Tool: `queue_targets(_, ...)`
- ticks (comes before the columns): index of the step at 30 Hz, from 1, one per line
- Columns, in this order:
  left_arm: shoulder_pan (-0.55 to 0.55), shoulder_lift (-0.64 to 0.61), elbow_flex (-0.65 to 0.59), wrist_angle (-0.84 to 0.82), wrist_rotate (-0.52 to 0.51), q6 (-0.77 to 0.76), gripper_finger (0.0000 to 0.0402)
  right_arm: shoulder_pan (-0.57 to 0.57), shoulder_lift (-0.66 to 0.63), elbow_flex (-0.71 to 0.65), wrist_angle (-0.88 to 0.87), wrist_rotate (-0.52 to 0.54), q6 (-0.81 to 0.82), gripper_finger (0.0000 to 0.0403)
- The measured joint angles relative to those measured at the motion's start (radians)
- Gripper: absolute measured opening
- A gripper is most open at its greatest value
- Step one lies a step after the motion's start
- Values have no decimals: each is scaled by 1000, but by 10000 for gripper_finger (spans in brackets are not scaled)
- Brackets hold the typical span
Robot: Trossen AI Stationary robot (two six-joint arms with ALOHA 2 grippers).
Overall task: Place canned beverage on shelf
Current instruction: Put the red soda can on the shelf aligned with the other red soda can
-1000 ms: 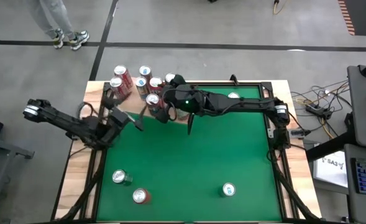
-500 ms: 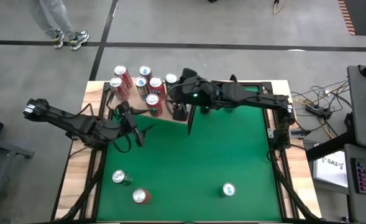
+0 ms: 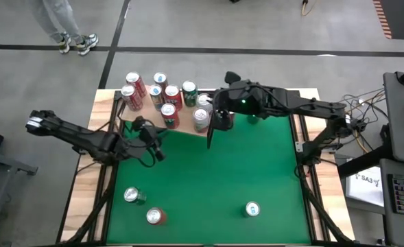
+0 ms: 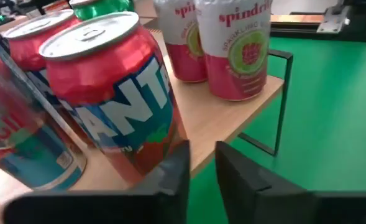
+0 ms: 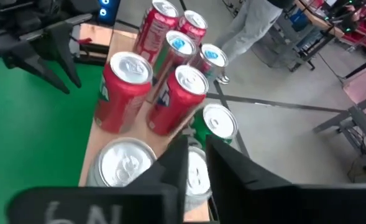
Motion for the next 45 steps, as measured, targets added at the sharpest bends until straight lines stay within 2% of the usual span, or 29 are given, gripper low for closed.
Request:
queue_targets(4,17,15,-10,52,-9,13,7,0,-44,-80,49,0,-1,14)
queue_targets(9,37,36,-15,68,-89,31,9,0,-69,-123,63,0,5,9)
queue_targets(21,114,88,-16,101,-96,30,0,0,-80,-143,69,1,20,9)
queue_targets(29,135,89,-16,100,-161,27,0,0,-80,-143,69,2,35,9)
queue_targets(35,132,88,-16,100,-151,26,0,0,-80,-143,69,2,38,9)
queue_targets(41,125,96,-16,98,38,52,0,0,-80,-143,60,2,47,9)
queue_targets(45,131,132,-16,108,-46,47,0,0,-80,-143,59,2,46,9)
